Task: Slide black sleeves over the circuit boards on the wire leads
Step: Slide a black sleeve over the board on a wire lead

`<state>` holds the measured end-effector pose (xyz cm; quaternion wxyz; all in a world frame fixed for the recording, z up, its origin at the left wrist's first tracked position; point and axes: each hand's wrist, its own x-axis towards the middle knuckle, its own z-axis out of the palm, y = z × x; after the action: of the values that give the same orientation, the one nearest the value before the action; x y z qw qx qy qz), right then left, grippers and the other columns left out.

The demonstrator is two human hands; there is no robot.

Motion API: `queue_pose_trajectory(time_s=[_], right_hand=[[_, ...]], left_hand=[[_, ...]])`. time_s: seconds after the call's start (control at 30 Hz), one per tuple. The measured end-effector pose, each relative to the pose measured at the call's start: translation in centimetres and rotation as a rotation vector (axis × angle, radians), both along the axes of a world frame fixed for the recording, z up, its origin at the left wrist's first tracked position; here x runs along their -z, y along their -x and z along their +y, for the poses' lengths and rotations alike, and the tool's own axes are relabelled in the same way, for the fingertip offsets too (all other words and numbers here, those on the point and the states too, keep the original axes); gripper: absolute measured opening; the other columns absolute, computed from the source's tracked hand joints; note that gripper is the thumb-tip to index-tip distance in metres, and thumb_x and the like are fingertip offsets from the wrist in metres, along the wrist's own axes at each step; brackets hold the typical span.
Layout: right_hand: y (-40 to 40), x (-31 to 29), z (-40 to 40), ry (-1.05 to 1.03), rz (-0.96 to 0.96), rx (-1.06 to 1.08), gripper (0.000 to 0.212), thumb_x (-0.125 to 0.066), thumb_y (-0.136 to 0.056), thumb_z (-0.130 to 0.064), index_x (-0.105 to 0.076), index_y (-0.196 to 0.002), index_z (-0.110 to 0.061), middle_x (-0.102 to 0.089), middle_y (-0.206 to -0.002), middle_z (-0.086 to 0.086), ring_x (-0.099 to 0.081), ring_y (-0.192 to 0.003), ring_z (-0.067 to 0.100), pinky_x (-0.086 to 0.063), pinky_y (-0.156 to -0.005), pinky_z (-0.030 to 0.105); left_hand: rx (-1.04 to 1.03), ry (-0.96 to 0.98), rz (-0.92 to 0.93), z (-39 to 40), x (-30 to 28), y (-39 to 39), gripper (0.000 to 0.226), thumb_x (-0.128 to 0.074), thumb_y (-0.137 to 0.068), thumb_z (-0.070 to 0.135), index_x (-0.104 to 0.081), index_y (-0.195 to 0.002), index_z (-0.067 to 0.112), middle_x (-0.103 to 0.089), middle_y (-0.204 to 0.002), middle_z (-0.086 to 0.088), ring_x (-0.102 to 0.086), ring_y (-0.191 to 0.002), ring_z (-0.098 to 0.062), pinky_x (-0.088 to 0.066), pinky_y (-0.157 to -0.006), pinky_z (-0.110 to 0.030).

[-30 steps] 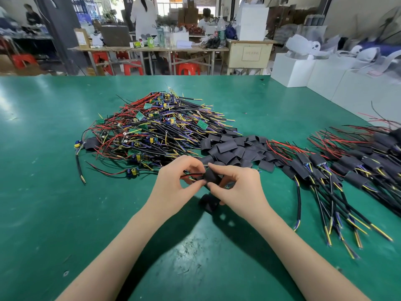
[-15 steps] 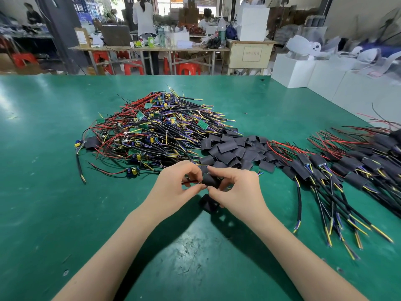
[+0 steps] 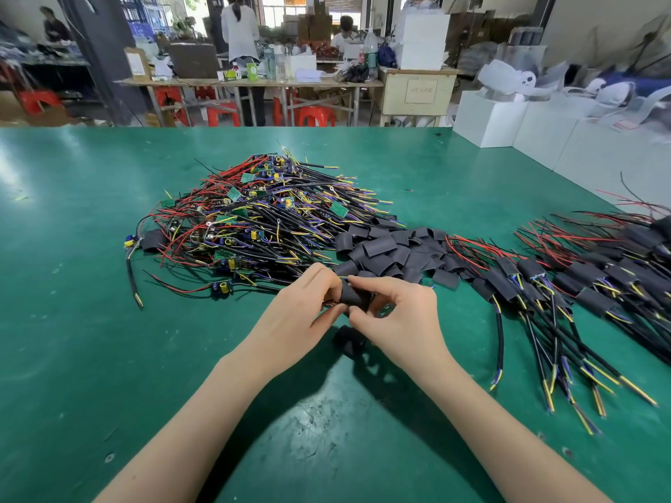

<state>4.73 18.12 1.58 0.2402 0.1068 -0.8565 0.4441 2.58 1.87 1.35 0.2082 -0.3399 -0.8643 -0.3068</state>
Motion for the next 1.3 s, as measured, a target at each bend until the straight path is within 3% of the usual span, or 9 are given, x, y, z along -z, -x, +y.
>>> queue_pose_trajectory(time_s=[0.1,0.2,0.3,0.4,0.53,0.6,0.83,1.07,1.3], right_hand=[[0.0,0.0,0.0,0.023,0.009,0.024,0.038,-0.075,-0.063,-0.004,-0.077,-0.097,-0.021,-0.063,-0.066,-0.020,-0.060,-0.059,0.001,-0.040,-0.064,0.003],[0.0,-0.1,0.2,0.016,0.025,0.021,0.036,-0.074,-0.064,-0.004,-0.076,-0.097,-0.020,-0.070,-0.076,-0.013,-0.060,-0.061,0.003,-0.040,-0.063,0.004],[0.1,-0.3,0.5,-0.108,0.054,0.012,0.034,-0.073,-0.072,-0.011,-0.073,-0.104,-0.024,-0.067,-0.082,-0.014,-0.051,-0.064,0.001,-0.041,-0.067,0.011],[0.3,-0.4,1.1,-0.240,0.032,0.031,0.031,-0.069,-0.079,-0.026,-0.066,-0.110,-0.032,-0.060,-0.078,-0.010,-0.044,-0.081,0.005,-0.042,-0.068,0.027],[0.6,-0.3,1.6,-0.281,0.023,-0.113,0.028,-0.062,-0.089,-0.024,-0.059,-0.117,-0.023,-0.064,-0.096,-0.008,-0.047,-0.097,0.015,-0.040,-0.087,0.039],[0.6,-0.2,1.6,-0.278,0.023,-0.160,0.027,-0.059,-0.092,-0.020,-0.054,-0.118,-0.021,-0.065,-0.105,-0.009,-0.054,-0.101,0.018,-0.042,-0.090,0.041],[0.4,-0.3,1.7,-0.281,0.095,-0.130,0.028,-0.060,-0.091,-0.025,-0.050,-0.118,-0.025,-0.065,-0.104,-0.012,-0.064,-0.091,0.021,-0.052,-0.073,0.040],[0.1,-0.5,1.3,-0.256,0.135,-0.101,0.031,-0.070,-0.086,-0.026,-0.059,-0.114,-0.019,-0.069,-0.102,-0.008,-0.067,-0.092,0.018,-0.053,-0.074,0.036],[0.3,-0.2,1.3,-0.222,0.156,-0.146,0.034,-0.072,-0.084,-0.024,-0.058,-0.114,-0.018,-0.069,-0.101,-0.009,-0.066,-0.089,0.013,-0.050,-0.076,0.027]], left_hand=[[-0.009,-0.001,0.017,0.1,0.1,-0.1,0.015,-0.063,-0.089,0.000,-0.048,-0.085,0.003,-0.044,-0.088,-0.001,-0.044,-0.071,-0.019,-0.044,-0.065,-0.037],[-0.006,-0.021,0.037,0.0,0.1,0.0,0.015,-0.064,-0.088,0.000,-0.050,-0.083,0.004,-0.049,-0.088,-0.002,-0.049,-0.072,-0.017,-0.048,-0.065,-0.040],[-0.016,-0.128,0.013,-0.2,0.1,0.2,0.013,-0.069,-0.084,0.000,-0.059,-0.091,0.005,-0.055,-0.092,0.001,-0.054,-0.075,-0.010,-0.051,-0.069,-0.032],[-0.021,-0.238,-0.070,-0.7,0.0,0.2,0.033,-0.071,-0.084,0.002,-0.065,-0.115,0.010,-0.064,-0.102,0.004,-0.063,-0.080,-0.011,-0.054,-0.073,-0.025],[-0.002,-0.279,-0.093,-0.6,-0.2,0.1,0.024,-0.072,-0.084,0.002,-0.073,-0.107,0.010,-0.070,-0.095,0.002,-0.065,-0.080,-0.007,-0.052,-0.070,-0.016],[-0.027,-0.319,-0.131,-0.4,-0.2,0.0,0.022,-0.073,-0.083,0.002,-0.074,-0.104,0.009,-0.072,-0.092,0.002,-0.066,-0.079,-0.006,-0.052,-0.070,-0.016],[-0.107,-0.472,-0.188,0.1,0.0,-0.5,0.014,-0.076,-0.080,0.004,-0.076,-0.092,0.012,-0.074,-0.083,0.005,-0.070,-0.074,-0.010,-0.055,-0.071,-0.021],[-0.087,-0.571,-0.291,0.4,0.2,-0.3,0.016,-0.078,-0.077,0.003,-0.073,-0.090,0.011,-0.074,-0.086,0.002,-0.070,-0.081,-0.015,-0.056,-0.079,-0.029],[-0.064,-0.497,-0.381,-0.1,0.5,0.4,0.016,-0.076,-0.080,0.006,-0.068,-0.086,0.018,-0.069,-0.081,0.013,-0.064,-0.076,-0.006,-0.054,-0.073,-0.027]])
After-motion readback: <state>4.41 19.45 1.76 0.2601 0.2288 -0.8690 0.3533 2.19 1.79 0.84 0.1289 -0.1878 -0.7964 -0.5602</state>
